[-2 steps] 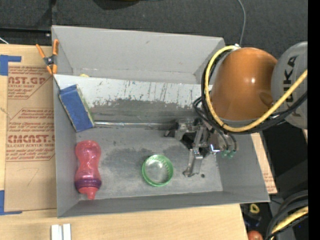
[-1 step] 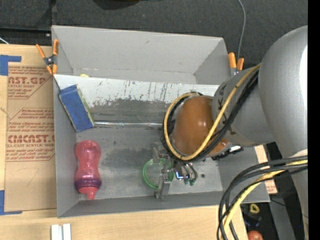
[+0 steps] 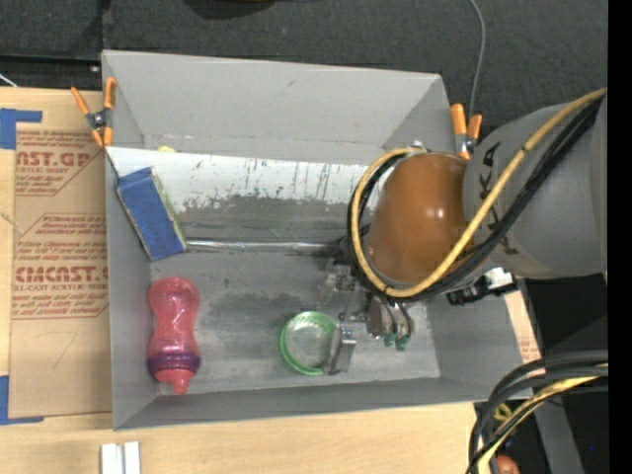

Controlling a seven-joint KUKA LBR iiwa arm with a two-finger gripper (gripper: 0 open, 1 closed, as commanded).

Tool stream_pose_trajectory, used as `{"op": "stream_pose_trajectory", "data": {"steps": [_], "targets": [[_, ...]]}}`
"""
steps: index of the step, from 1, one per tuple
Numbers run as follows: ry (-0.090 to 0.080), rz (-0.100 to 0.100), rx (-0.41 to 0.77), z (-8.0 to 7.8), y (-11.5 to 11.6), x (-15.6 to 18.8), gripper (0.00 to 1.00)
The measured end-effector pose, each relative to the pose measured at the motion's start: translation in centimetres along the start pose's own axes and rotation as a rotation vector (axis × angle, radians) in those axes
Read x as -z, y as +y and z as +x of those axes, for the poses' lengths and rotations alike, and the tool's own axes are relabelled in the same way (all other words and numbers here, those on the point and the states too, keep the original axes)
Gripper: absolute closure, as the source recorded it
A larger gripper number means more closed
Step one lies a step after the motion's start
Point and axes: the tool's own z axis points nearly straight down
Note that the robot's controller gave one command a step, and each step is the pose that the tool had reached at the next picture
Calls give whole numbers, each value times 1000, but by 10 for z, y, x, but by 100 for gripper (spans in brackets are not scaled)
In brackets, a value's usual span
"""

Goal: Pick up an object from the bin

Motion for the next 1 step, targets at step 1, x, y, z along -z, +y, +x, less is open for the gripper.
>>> {"op": "stream_pose_trajectory", "data": {"steps": [1], "targets": [[11,0,-29,-19,-14,-60,0]]}}
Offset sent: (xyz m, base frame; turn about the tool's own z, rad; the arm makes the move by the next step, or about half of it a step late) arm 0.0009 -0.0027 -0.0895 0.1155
